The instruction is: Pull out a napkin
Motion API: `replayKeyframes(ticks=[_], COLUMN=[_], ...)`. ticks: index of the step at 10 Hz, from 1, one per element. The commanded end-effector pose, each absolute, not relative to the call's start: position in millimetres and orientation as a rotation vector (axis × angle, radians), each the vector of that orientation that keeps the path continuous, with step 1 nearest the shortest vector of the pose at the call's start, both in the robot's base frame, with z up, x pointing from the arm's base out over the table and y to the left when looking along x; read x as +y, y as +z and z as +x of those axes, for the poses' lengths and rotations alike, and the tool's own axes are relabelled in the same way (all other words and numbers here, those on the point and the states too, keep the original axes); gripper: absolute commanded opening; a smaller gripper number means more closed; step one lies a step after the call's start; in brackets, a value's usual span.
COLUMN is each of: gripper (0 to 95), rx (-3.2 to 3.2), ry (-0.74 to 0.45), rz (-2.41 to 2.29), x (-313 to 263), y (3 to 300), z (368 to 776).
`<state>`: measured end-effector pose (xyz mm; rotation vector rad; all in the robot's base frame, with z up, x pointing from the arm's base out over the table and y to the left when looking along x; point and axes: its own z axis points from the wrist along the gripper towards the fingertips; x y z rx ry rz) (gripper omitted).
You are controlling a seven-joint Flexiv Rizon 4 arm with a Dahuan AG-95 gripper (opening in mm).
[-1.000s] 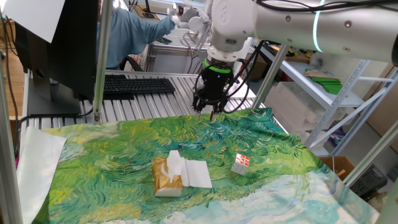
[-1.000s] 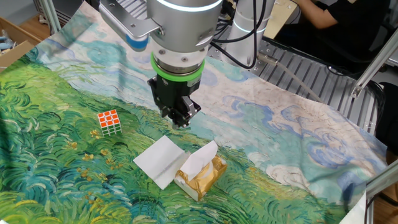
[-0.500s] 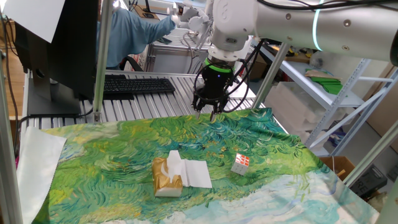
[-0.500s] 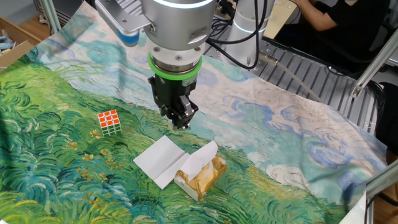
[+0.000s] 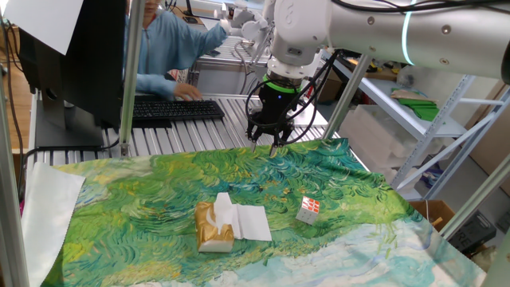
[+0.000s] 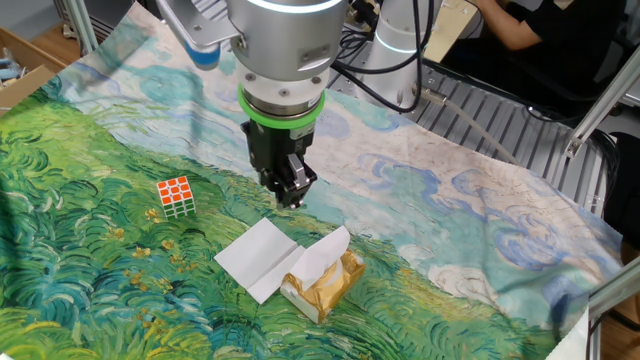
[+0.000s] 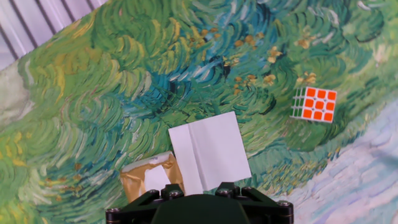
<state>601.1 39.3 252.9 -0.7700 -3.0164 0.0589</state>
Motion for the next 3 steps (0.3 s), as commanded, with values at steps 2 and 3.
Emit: replayKeyframes(ticks=[2, 3], gripper=[38.0, 38.0], rx=[-3.004, -3.003], ry=[0.060, 0.060], rz=[-0.818, -0.820], x=[39.3, 39.3], y=[252.9, 252.9], z=[601.2, 601.2])
